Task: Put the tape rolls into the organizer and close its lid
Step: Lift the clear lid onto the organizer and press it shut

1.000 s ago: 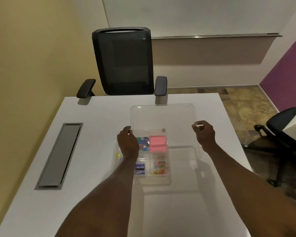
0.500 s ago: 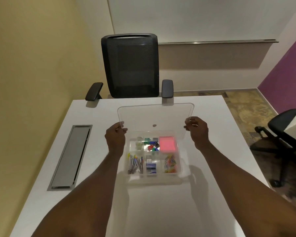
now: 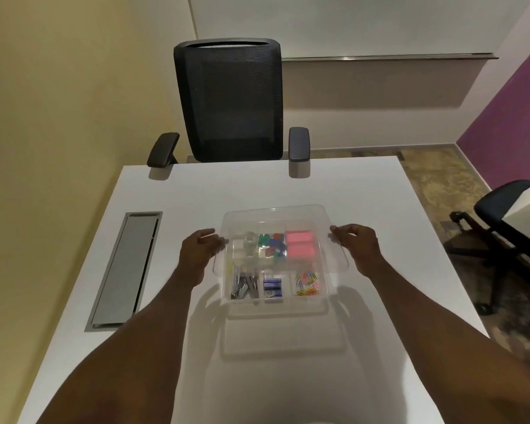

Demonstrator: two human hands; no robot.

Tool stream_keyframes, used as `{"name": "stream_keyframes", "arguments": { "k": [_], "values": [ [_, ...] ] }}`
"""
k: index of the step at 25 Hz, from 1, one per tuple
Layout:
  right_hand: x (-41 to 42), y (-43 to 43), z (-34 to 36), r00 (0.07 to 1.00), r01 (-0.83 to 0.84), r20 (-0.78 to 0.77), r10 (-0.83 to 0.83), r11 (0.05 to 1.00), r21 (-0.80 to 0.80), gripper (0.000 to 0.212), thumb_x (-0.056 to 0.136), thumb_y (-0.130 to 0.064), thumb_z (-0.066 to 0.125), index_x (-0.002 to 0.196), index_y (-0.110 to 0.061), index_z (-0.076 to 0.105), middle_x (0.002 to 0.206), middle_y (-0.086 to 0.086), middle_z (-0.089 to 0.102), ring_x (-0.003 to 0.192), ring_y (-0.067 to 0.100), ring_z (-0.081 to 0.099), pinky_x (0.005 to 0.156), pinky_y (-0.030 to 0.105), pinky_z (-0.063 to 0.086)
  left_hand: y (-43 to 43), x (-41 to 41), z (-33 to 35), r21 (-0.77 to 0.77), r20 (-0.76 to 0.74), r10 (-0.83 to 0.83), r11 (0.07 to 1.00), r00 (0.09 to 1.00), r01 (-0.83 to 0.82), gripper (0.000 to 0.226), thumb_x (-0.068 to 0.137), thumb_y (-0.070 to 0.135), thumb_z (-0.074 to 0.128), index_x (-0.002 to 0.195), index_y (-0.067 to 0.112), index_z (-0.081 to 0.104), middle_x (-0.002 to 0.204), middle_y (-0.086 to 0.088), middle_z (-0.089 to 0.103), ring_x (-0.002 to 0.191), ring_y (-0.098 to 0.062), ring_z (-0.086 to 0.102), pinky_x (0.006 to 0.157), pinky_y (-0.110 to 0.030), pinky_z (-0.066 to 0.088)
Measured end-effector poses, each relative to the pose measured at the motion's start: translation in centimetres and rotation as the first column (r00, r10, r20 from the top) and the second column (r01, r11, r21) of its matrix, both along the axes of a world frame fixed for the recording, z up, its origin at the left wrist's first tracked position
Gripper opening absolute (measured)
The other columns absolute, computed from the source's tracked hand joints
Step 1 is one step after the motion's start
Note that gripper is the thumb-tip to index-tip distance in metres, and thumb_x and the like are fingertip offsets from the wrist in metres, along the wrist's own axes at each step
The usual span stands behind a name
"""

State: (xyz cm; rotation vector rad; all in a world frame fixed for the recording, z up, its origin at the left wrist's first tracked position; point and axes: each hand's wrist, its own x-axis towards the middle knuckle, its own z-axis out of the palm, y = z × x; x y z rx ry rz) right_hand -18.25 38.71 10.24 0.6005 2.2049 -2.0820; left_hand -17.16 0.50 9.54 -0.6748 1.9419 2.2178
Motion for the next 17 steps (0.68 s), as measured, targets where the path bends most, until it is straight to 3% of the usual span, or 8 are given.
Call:
{"name": "stream_keyframes", "arguments": {
  "k": [3, 6, 8, 11, 13, 17],
  "values": [
    [1.1, -0.2, -1.7, 0.997, 0.042, 0.057, -0.042, 0.999, 0.006, 0.030, 0.081, 0.000, 0.081, 0.106, 0.009, 0.066, 0.097, 0.017, 0.067, 0.084, 0.028, 0.068, 0.084, 0.037, 0.057, 0.3, 0.5, -1.7, -0.019, 0.050, -0.036, 0.999, 0.998, 0.037, 0.045, 0.095, -0.006, 0.070, 0.137, -0.011, 0.056, 0.118, -0.033, 0.071, 0.109, -0.040, 0.070, 0.105, -0.046, 0.054],
    [1.9, -0.6, -3.8, 0.989, 0.074, 0.121, -0.081, 0.995, 0.061, 0.033, 0.081, 0.004, 0.079, 0.112, 0.007, 0.068, 0.099, 0.016, 0.065, 0.094, 0.029, 0.065, 0.096, 0.042, 0.055, 0.9, 1.0, -3.4, -0.100, 0.083, -0.041, 0.994, 0.996, 0.049, 0.040, 0.092, -0.007, 0.073, 0.131, -0.010, 0.064, 0.110, -0.025, 0.070, 0.103, -0.033, 0.065, 0.090, -0.035, 0.056],
    [2.2, -0.9, -5.0, 0.985, 0.082, 0.139, -0.097, 0.990, 0.111, 0.026, 0.082, 0.006, 0.077, 0.107, 0.007, 0.071, 0.099, 0.021, 0.071, 0.093, 0.031, 0.068, 0.097, 0.044, 0.057, 1.2, 1.1, -4.5, -0.147, 0.098, -0.020, 0.989, 0.995, 0.034, 0.036, 0.092, -0.004, 0.075, 0.127, -0.007, 0.068, 0.106, -0.024, 0.071, 0.100, -0.032, 0.064, 0.085, -0.035, 0.056],
    [2.0, -1.3, -6.4, 0.982, 0.090, 0.148, -0.118, 0.978, 0.186, 0.020, 0.084, 0.005, 0.075, 0.104, 0.007, 0.072, 0.093, 0.022, 0.073, 0.078, 0.031, 0.068, 0.087, 0.047, 0.061, 1.3, 0.7, -6.0, -0.232, 0.137, 0.011, 0.973, 0.990, 0.021, 0.036, 0.092, 0.003, 0.077, 0.127, -0.003, 0.071, 0.111, -0.028, 0.075, 0.100, -0.033, 0.068, 0.103, -0.049, 0.057],
    [1.5, -1.7, -7.0, 0.978, 0.083, 0.164, -0.129, 0.962, 0.260, 0.020, 0.085, 0.003, 0.075, 0.104, 0.005, 0.073, 0.092, 0.023, 0.073, 0.075, 0.031, 0.067, 0.083, 0.049, 0.061, 1.4, 0.3, -6.7, -0.286, 0.166, 0.027, 0.958, 0.986, 0.022, 0.036, 0.091, 0.006, 0.078, 0.126, 0.000, 0.073, 0.112, -0.024, 0.077, 0.108, -0.036, 0.072, 0.111, -0.051, 0.054],
    [0.3, -2.7, -8.2, 0.976, 0.016, 0.189, -0.111, 0.895, 0.446, 0.021, 0.083, -0.003, 0.077, 0.105, -0.001, 0.076, 0.097, 0.018, 0.076, 0.093, 0.031, 0.069, 0.084, 0.030, 0.051, 2.1, -0.3, -7.6, -0.448, 0.191, 0.074, 0.894, 0.979, 0.020, 0.034, 0.089, 0.008, 0.078, 0.122, 0.003, 0.077, 0.111, -0.018, 0.080, 0.112, -0.034, 0.074, 0.108, -0.042, 0.055]
  ]
}}
